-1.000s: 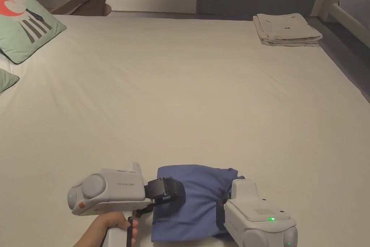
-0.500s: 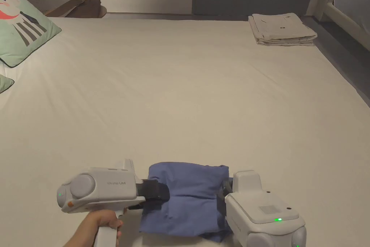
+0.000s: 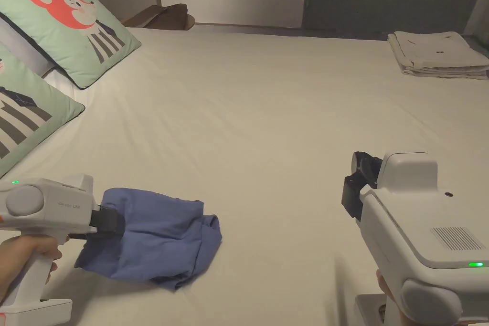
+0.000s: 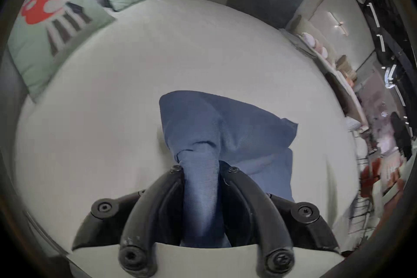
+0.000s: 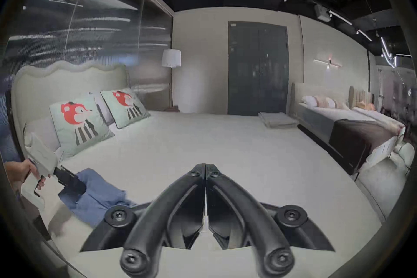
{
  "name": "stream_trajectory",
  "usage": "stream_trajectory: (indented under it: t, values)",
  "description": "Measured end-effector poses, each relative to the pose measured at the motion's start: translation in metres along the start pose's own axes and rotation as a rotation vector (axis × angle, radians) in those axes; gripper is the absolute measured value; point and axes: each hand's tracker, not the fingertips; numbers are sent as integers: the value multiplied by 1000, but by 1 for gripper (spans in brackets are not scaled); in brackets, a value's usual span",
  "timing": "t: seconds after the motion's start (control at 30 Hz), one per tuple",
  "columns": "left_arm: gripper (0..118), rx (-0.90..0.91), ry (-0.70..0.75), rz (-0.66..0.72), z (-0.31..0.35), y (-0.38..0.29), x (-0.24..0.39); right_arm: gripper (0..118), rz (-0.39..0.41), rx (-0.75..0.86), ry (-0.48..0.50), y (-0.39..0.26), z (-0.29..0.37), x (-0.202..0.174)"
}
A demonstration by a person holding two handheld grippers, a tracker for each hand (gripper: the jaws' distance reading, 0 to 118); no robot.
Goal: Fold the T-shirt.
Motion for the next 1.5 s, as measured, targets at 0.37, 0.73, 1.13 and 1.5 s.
stream_trajectory:
  t: [0.37, 0.73, 1.13, 1.5]
  values:
    - [15, 2, 211, 56, 8, 35, -162, 0, 24, -22, 26, -8, -49, -58]
    - [81, 16, 292, 31, -5, 21, -155, 0, 30, -47, 17, -22, -60, -54]
    - [108, 247, 267, 10, 75, 5, -81, 0, 58, 54, 12, -18, -37, -78]
    - [108, 685, 295, -162, 170, -16, 57, 0, 37, 148, 25, 19, 13, -59]
